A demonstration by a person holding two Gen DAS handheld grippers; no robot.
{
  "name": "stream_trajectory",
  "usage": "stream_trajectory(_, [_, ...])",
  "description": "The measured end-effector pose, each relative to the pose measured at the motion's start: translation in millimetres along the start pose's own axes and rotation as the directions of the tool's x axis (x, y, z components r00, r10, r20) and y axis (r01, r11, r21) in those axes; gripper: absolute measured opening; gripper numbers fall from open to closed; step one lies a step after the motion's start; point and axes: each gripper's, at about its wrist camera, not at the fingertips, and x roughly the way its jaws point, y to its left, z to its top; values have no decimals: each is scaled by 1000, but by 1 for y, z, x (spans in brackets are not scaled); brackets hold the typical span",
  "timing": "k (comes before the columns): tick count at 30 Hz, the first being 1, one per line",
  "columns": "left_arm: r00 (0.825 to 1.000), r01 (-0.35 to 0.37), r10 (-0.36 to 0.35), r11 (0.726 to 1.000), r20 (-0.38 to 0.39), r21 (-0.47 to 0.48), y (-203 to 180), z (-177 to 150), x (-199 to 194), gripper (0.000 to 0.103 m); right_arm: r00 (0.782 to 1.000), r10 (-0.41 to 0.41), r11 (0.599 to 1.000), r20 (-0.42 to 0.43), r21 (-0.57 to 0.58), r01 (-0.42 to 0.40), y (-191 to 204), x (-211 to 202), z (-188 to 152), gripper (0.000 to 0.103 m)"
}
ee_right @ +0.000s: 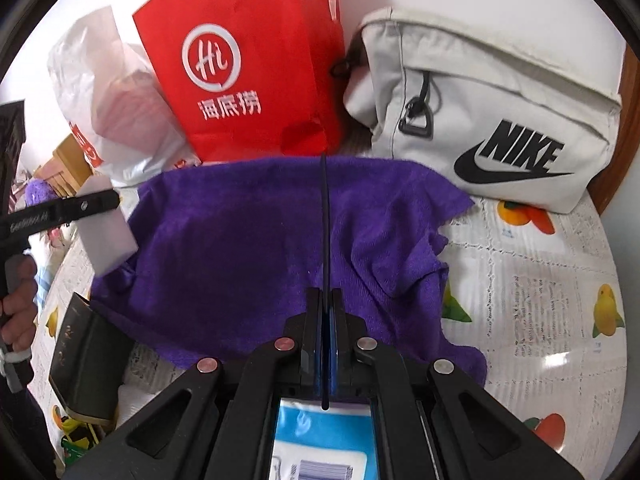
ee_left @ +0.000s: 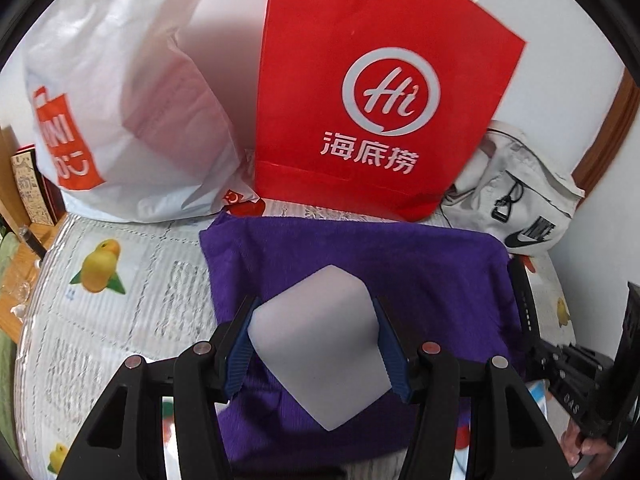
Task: Organize soft objects
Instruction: 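Carry the sponge with the left tool while the right tool lays the strap on the purple towel, then open the left tool to drop the sponge onto the purple towel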
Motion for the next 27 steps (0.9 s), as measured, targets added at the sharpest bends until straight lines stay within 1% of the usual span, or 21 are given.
stream_trajectory(6, [999, -2, 0, 1000, -46, -30, 6, 8, 32, 54, 998, -3, 1000, -63, -13, 2, 0, 22, -1, 3])
stream_trajectory(11, [997, -7, 4, 999, -72, -42, 8, 11, 47, 55, 995, -7, 1000, -103, 4, 8, -5, 35, 1, 3])
stream_trajectory(13, [997, -7, 3, 999, -72, -45, 9, 11, 48, 56, 995, -3, 1000, -104, 11, 4, -7, 36, 1, 4])
stream_trajectory(16, [997, -9, 6, 999, -72, -38, 9, 13, 49, 57, 995, -17, 1000, -101, 7, 17, -7, 36, 1, 4])
stream_trajectory(19, [997, -18, 15, 999, -76, -34, 8, 14, 49, 61, 995, -17, 1000, -101, 10, 18, -9, 36, 2, 5])
stream_trajectory(20, [997, -19, 17, 999, -78, -32, 8, 15, 48, 63, 995, -15, 1000, -99, 10, 16, -7, 36, 3, 9])
stream_trajectory(21, [997, -21, 18, 999, -79, -30, 8, 15, 47, 65, 995, -16, 1000, -94, 10, 17, -7, 35, 3, 16])
stream_trajectory(22, [997, -23, 21, 999, -78, -27, 8, 15, 45, 69, 996, -20, 1000, -86, 12, 21, -6, 32, 3, 21])
stream_trajectory(23, [997, -27, 25, 999, -76, -28, 9, 15, 42, 70, 997, -23, 1000, -79, 13, 24, -6, 30, 4, 35])
stream_trajectory(24, [997, -30, 28, 999, -72, -31, 10, 15, 38, 70, 997, -25, 1000, -70, 11, 26, -5, 26, 4, 46])
stream_trajectory(27, [997, -41, 40, 999, -62, -26, 10, 14, 26, 72, 999, -24, 1000, -33, -2, 23, 2, 10, 4, 53])
